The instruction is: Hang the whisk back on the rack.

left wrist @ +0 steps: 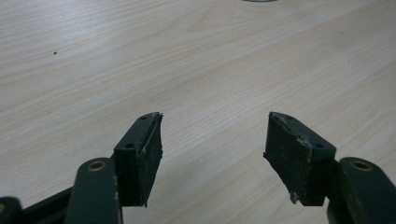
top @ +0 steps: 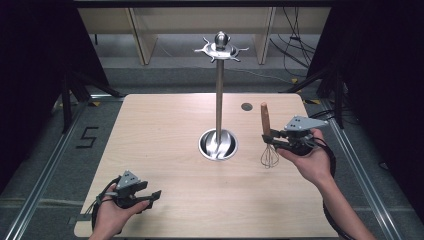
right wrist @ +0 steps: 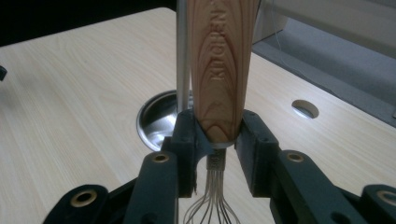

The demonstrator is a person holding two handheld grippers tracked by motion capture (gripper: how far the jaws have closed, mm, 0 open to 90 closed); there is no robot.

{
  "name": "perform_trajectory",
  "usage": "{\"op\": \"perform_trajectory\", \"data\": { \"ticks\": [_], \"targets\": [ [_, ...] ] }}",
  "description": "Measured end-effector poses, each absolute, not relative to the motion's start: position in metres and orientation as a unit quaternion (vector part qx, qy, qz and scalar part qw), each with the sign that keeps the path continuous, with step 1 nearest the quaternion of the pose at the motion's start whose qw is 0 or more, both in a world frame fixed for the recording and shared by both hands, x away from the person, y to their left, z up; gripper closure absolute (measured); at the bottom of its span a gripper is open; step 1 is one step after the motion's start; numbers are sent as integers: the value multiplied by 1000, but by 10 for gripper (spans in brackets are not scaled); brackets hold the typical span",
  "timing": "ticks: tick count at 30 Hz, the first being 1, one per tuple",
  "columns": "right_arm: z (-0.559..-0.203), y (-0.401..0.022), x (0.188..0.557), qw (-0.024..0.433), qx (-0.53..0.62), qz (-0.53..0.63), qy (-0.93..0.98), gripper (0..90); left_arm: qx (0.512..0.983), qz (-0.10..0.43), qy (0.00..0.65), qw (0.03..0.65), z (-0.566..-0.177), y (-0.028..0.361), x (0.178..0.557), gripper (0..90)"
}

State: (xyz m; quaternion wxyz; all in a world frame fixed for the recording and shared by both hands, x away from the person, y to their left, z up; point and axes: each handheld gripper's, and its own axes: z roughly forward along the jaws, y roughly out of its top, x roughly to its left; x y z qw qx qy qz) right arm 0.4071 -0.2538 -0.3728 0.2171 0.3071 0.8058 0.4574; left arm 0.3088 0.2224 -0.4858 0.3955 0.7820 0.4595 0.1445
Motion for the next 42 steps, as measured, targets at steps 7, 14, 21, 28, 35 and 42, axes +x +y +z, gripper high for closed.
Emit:
{"op": "perform_trajectory", "data": {
  "ticks": [7,14,21,28,35,42],
  "targets": [
    [-366,-252,407,221,312,473,794,704,783,145,459,395,-486,222,309,356],
    [-360,-251,408,213,313,475,794,704,782,144,460,396,-486,222,309,356],
    [-356,-246,410,198,321,486,788,704,784,144,458,393,-485,223,309,356],
    [-351,-242,415,189,301,490,796,704,783,144,460,393,-485,223,309,356],
    [-344,-237,417,175,291,493,801,704,780,146,461,397,-485,223,308,356],
    [-339,-231,420,165,291,502,797,704,779,146,459,402,-486,223,309,356]
  ]
}}
